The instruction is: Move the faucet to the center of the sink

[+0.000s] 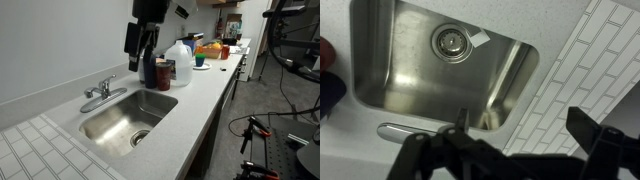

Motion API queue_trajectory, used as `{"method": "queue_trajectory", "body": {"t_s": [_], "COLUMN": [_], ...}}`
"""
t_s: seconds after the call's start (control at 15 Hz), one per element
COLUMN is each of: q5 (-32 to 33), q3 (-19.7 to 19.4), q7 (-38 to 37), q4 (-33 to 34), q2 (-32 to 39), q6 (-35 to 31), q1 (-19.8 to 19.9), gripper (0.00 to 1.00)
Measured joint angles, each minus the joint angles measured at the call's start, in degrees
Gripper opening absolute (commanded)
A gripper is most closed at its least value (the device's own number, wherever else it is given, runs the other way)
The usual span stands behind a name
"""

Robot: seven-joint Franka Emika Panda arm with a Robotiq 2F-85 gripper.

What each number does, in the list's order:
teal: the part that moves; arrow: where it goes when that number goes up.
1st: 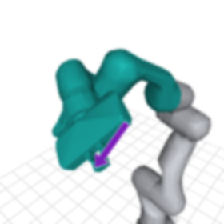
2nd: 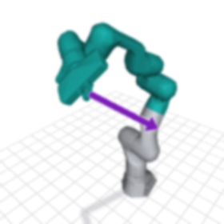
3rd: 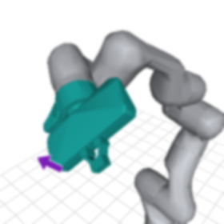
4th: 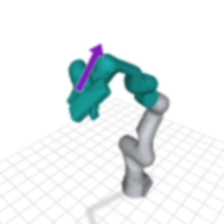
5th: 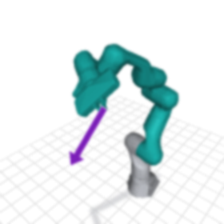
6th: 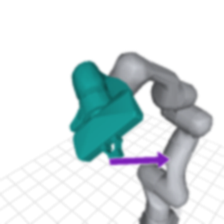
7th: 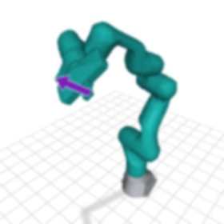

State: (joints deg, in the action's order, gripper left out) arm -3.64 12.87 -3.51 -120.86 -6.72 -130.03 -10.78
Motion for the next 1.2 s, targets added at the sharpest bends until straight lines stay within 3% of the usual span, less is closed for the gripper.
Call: {"method": "queue_trajectory", "body": {"t_s": [0.53,1.2], "q5": [0.01,-2.46], "q3": [-1.77,-4.77], "q7": [1.00,12.47], "q4": [1.54,8.39], "q2": [0.99,7.26], "q6": [0.00,-0.76], "q1": [0.60,1.57], "gripper": [1.00,1.00]}}
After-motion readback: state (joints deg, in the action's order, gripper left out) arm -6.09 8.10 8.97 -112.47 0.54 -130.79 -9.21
